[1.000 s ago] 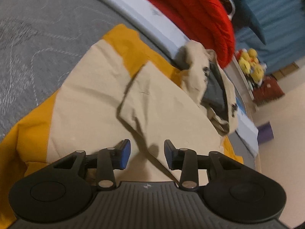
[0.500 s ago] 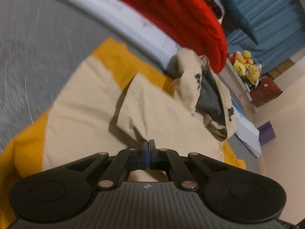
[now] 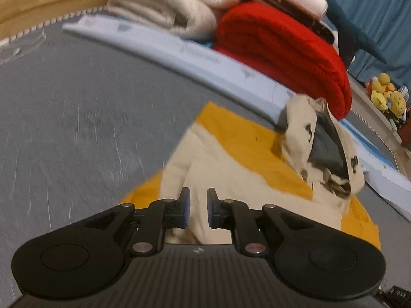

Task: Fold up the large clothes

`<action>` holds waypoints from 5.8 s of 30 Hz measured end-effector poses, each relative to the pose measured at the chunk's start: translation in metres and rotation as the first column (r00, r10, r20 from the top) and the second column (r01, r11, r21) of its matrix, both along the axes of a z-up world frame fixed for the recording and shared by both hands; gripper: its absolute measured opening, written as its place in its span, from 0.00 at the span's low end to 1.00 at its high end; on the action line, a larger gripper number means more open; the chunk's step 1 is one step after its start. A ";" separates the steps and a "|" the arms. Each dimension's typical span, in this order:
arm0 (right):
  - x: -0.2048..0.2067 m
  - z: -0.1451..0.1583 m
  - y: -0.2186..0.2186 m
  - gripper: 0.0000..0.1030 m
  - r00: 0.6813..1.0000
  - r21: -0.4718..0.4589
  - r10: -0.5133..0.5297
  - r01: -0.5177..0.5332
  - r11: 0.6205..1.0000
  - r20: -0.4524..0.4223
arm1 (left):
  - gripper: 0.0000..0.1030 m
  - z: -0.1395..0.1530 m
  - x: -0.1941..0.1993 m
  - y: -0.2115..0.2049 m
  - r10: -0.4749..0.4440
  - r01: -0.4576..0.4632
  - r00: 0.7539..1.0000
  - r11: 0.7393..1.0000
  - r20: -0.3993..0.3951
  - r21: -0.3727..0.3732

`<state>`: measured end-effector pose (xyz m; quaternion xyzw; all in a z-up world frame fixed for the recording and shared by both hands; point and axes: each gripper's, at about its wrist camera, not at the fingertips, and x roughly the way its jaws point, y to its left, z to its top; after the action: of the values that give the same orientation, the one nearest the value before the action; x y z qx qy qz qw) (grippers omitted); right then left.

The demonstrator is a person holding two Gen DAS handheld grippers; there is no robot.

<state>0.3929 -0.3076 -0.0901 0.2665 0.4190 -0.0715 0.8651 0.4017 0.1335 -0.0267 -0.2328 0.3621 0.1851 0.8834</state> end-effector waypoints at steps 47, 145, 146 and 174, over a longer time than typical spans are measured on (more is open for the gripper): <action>-0.011 0.046 0.003 0.36 0.966 -0.286 0.191 -0.136 0.949 0.175 | 0.32 -0.031 0.042 -0.032 -0.324 0.333 0.940 0.940 -0.103 0.078; 0.019 0.060 0.012 0.02 0.871 0.535 0.115 -0.391 0.749 0.477 | 0.16 -0.080 0.046 -0.089 -0.537 0.559 0.829 0.791 0.157 -0.249; 0.013 0.068 0.012 0.01 0.831 0.536 0.114 -0.449 0.714 0.544 | 0.16 -0.071 0.041 -0.088 -0.508 0.545 0.836 0.815 0.209 -0.199; 0.020 0.016 0.033 0.02 0.981 0.328 0.147 -0.183 0.927 0.130 | 0.50 -0.035 0.055 -0.022 -0.505 0.574 0.817 0.755 0.279 -0.317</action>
<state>0.4125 -0.2749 -0.0744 0.3783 0.4007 0.0884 0.8298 0.4571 0.1116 -0.0615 -0.3031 0.3636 -0.1751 0.8633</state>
